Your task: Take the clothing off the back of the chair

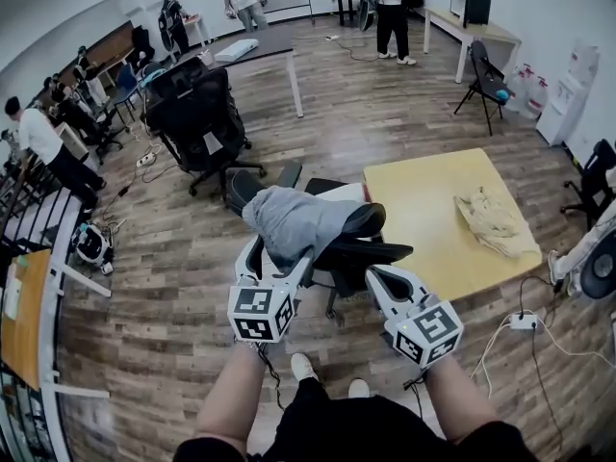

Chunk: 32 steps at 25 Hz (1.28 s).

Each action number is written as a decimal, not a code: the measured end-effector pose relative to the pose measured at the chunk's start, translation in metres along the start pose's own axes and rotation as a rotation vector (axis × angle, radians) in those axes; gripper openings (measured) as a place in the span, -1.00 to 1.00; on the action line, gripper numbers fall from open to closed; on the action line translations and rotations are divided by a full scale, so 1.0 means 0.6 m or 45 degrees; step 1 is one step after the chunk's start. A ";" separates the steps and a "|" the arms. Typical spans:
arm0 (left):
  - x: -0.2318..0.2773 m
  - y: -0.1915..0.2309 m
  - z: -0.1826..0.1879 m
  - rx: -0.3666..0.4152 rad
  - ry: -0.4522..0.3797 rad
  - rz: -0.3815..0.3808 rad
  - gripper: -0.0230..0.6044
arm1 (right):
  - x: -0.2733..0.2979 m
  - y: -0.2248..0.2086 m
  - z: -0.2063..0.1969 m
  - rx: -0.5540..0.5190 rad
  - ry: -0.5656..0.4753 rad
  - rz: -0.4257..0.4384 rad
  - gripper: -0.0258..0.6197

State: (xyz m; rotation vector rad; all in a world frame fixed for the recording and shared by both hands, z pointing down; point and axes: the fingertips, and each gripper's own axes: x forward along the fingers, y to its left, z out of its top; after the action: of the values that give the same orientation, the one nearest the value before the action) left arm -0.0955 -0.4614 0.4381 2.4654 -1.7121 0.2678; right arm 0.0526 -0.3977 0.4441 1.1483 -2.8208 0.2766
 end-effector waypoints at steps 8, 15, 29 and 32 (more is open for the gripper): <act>0.012 0.013 0.000 0.005 0.001 -0.023 0.37 | 0.023 -0.010 0.004 0.025 -0.011 -0.026 -0.88; -0.009 0.013 0.000 -0.001 0.007 0.002 -0.24 | 0.021 -0.006 0.004 0.028 -0.020 -0.009 -0.88; -0.070 -0.027 0.014 -0.034 -0.040 0.077 -0.52 | -0.047 0.015 0.001 -0.003 -0.030 0.035 -0.88; -0.089 -0.039 0.023 -0.035 -0.060 0.089 -0.53 | -0.064 0.022 0.004 -0.008 -0.039 0.044 -0.88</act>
State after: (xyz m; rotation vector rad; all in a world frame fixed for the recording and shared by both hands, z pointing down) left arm -0.0909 -0.4075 0.4132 2.4145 -1.8108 0.1934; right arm 0.0711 -0.3628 0.4344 1.1124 -2.8683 0.2552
